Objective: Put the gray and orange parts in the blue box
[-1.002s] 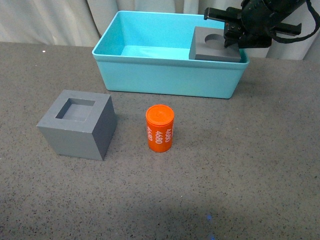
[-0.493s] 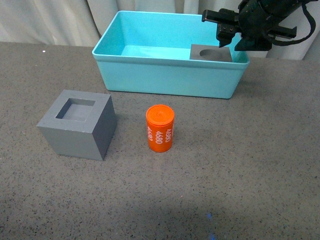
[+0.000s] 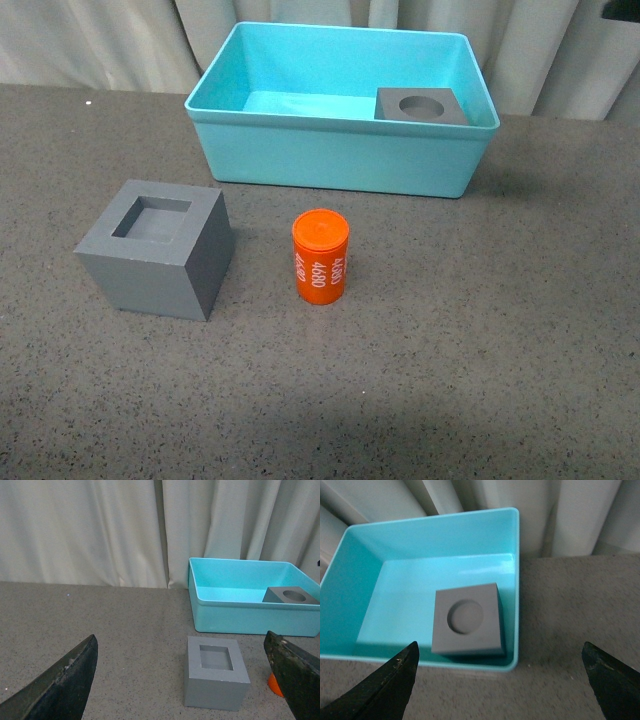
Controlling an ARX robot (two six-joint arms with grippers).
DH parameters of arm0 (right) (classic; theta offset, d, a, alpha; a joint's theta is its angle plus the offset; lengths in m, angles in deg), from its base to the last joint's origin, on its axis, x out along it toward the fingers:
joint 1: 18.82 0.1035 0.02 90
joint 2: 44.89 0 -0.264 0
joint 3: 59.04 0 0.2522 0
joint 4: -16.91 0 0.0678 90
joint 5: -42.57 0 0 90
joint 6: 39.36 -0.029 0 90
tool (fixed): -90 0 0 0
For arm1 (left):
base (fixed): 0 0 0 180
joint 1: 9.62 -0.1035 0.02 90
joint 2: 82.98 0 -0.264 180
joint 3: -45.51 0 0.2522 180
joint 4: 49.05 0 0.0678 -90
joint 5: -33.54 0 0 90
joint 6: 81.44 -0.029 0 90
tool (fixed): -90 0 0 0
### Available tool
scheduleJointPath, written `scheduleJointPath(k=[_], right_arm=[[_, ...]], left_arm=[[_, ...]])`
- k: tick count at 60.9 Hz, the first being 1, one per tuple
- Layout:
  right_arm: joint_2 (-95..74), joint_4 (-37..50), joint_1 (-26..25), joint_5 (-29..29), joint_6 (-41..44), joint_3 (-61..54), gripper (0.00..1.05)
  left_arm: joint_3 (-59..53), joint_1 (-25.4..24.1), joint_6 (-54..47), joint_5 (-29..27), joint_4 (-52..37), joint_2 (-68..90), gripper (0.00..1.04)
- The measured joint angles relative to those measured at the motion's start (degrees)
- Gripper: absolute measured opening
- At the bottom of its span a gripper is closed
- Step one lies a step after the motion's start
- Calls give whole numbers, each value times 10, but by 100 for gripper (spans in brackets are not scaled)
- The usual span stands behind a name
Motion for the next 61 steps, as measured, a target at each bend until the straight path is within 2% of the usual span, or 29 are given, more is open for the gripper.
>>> scheduleJointPath(k=[13, 25, 32, 35, 45, 55, 61], right_arm=[[148, 36, -6, 36, 10, -197, 95], [181, 51, -7, 32, 30, -233, 95], [182, 51, -7, 32, 32, -233, 95], [183, 51, -7, 33, 33, -234, 95], [183, 51, -7, 32, 35, -234, 95], [183, 51, -7, 33, 35, -234, 95], [183, 51, -7, 33, 35, -234, 95]], left_arm=[[0, 0, 0, 0, 0, 0, 98], [0, 0, 0, 0, 0, 0, 98], [62, 24, 77, -146, 137, 118, 98], [74, 19, 91, -156, 132, 174, 98], [126, -29, 119, -80, 31, 363, 98], [210, -61, 121, -38, -66, 579, 98], [267, -63, 124, -22, -90, 691, 98]])
